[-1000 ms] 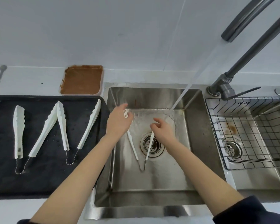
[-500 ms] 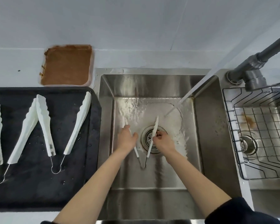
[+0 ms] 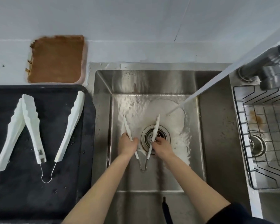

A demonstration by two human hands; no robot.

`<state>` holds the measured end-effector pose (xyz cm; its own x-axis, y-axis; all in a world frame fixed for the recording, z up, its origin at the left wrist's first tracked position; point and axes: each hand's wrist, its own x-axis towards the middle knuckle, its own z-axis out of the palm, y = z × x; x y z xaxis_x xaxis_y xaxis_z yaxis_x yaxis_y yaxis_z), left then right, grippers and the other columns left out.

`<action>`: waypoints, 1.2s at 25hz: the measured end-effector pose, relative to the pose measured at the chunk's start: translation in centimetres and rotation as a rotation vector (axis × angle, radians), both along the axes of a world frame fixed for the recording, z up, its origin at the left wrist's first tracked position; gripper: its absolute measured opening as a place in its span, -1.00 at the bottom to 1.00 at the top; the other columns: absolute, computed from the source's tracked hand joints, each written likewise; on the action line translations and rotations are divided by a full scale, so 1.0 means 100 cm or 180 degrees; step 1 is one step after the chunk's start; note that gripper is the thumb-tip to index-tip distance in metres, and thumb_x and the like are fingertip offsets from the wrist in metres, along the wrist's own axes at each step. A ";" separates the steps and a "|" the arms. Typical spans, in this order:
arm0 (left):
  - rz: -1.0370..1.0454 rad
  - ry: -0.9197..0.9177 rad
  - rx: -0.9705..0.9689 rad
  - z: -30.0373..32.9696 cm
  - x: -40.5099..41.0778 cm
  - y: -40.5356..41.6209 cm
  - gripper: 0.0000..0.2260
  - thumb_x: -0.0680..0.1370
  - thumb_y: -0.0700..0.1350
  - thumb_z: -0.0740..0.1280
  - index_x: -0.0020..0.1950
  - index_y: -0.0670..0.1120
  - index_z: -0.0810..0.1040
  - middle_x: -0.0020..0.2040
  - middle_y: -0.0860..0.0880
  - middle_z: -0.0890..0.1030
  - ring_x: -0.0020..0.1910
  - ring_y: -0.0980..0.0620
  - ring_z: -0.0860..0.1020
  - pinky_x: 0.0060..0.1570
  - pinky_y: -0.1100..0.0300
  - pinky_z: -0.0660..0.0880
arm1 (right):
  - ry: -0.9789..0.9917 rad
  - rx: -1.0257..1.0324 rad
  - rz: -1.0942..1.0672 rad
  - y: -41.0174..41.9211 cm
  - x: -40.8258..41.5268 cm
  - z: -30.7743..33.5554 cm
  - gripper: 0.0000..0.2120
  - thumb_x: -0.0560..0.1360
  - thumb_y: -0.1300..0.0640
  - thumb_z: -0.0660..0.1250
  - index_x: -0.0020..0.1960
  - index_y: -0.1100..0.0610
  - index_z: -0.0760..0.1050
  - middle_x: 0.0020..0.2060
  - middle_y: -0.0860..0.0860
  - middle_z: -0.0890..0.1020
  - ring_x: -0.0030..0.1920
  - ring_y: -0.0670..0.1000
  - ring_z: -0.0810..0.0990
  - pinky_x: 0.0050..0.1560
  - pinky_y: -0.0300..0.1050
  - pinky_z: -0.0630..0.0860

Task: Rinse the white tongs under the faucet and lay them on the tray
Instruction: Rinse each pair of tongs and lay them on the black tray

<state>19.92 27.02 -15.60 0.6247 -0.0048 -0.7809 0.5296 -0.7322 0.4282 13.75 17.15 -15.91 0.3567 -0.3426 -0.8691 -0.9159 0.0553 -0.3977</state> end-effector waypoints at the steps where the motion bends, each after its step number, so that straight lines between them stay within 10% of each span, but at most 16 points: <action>1: -0.0022 0.0010 -0.0010 0.001 -0.001 -0.001 -0.71 0.51 -0.17 0.23 0.20 -0.22 0.47 0.14 -0.16 0.59 0.08 -0.15 0.56 -0.05 0.17 0.43 | -0.0012 0.0027 -0.0040 0.000 -0.001 -0.001 -0.57 0.54 0.14 0.18 0.39 0.18 0.31 0.24 0.16 0.55 0.24 0.18 0.52 0.29 0.10 0.44; 10: 0.0233 -0.0199 -0.0688 0.045 0.004 -0.018 -0.63 0.54 -0.18 0.23 0.35 -0.14 0.37 0.26 -0.10 0.50 0.26 -0.07 0.47 0.33 0.09 0.37 | -0.0299 -0.0254 -0.0833 -0.016 -0.007 0.023 -0.62 0.47 0.23 0.30 0.26 0.27 0.35 0.04 0.15 0.54 0.10 0.17 0.57 0.22 0.10 0.49; 16: 0.0051 -0.0438 -0.1169 0.082 0.002 -0.046 -0.73 0.53 -0.17 0.26 0.22 -0.08 0.46 -0.02 0.02 0.54 0.15 -0.10 0.53 0.26 -0.08 0.44 | -0.0757 -0.0491 -0.1090 -0.046 -0.023 0.062 -0.71 0.45 0.18 0.29 0.13 0.21 0.34 -0.07 0.08 0.53 0.09 0.19 0.57 0.13 0.13 0.53; 21: -0.0471 -0.0595 -0.1513 0.117 -0.006 -0.078 -0.71 0.53 -0.13 0.29 0.24 -0.07 0.49 -0.16 0.07 0.50 0.02 -0.03 0.52 0.23 -0.09 0.47 | -0.1065 -0.0238 -0.1355 -0.070 -0.037 0.090 -0.97 0.51 0.25 0.18 -0.06 0.19 0.38 -0.22 0.08 0.51 -0.23 0.03 0.54 -0.46 -0.32 0.54; 30: -0.0929 -0.0954 -0.1373 0.147 -0.007 -0.090 -0.70 0.49 -0.08 0.33 0.19 -0.12 0.43 -0.02 0.04 0.48 0.00 0.05 0.48 0.12 0.12 0.47 | -0.1071 0.0529 -0.1494 -0.065 -0.033 0.104 -0.80 0.54 0.25 0.07 -0.24 0.17 0.34 -0.38 0.07 0.42 -0.43 -0.01 0.38 -0.37 -0.19 0.35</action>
